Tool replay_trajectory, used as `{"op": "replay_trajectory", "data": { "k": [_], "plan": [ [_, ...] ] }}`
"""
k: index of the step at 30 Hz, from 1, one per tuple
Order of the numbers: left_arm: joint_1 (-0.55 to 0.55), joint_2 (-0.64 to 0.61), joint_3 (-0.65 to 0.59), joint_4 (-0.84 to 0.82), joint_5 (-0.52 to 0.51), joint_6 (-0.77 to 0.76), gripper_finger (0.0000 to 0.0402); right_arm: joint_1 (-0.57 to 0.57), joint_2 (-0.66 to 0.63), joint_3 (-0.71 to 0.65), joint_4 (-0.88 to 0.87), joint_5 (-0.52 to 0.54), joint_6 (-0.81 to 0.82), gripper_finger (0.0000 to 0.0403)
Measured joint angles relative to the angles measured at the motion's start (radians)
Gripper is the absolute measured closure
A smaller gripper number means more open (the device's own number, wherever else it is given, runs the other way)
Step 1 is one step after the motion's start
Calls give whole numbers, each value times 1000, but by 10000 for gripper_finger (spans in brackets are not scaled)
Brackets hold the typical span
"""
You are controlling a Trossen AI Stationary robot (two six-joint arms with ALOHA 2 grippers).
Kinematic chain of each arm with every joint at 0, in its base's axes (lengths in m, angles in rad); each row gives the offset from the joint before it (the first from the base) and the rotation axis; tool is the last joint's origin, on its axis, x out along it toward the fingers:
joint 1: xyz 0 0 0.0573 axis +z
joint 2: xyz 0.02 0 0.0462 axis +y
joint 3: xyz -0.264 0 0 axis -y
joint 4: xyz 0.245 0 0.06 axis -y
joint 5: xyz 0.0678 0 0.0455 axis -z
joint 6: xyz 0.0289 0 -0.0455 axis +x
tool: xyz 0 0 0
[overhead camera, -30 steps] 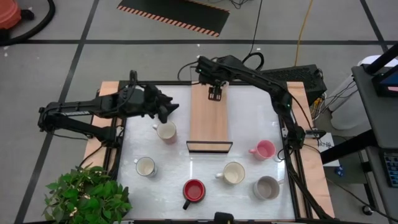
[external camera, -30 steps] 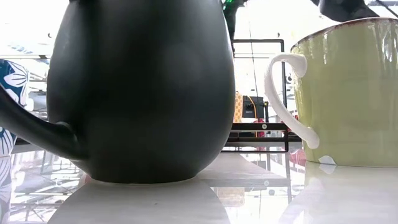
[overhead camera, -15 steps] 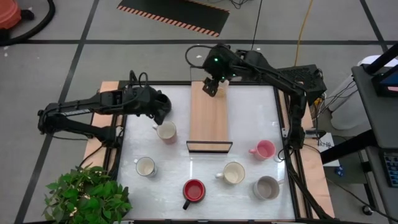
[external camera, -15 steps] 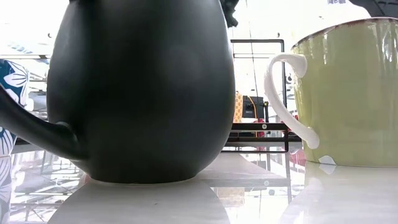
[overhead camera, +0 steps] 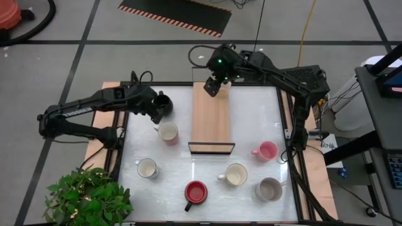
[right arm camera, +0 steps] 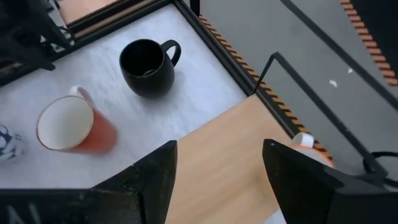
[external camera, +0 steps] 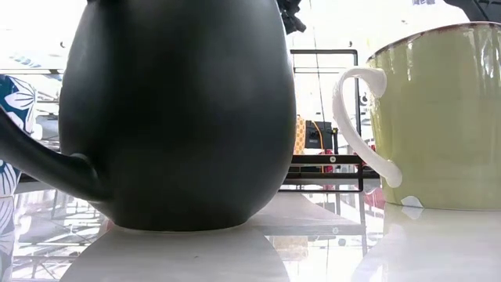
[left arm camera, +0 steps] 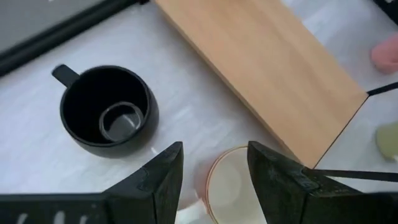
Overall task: Place coffee mugs
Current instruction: Put the top black mug on the shelf
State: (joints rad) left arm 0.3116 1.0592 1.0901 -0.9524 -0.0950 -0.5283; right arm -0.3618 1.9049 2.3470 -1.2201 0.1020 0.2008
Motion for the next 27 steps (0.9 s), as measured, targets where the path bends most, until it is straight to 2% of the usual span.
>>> {"op": "replay_trajectory", "data": {
  "k": [4, 12, 16, 27],
  "plan": [
    [26, 25, 0, -12, 45, 6, 204, 8, 0, 0, -2, 0, 44, 174],
    [50, 143, 0, -30, 51, 148, 112, 40, 0, 0, -34, 0, 109, 174],
    [74, 215, 0, -59, 50, 153, 78, 58, 0, 0, -64, 0, 129, 174],
    [153, 327, 0, -19, 12, 315, 71, 69, 0, 0, -98, 2, 176, 174]
  ]
}}
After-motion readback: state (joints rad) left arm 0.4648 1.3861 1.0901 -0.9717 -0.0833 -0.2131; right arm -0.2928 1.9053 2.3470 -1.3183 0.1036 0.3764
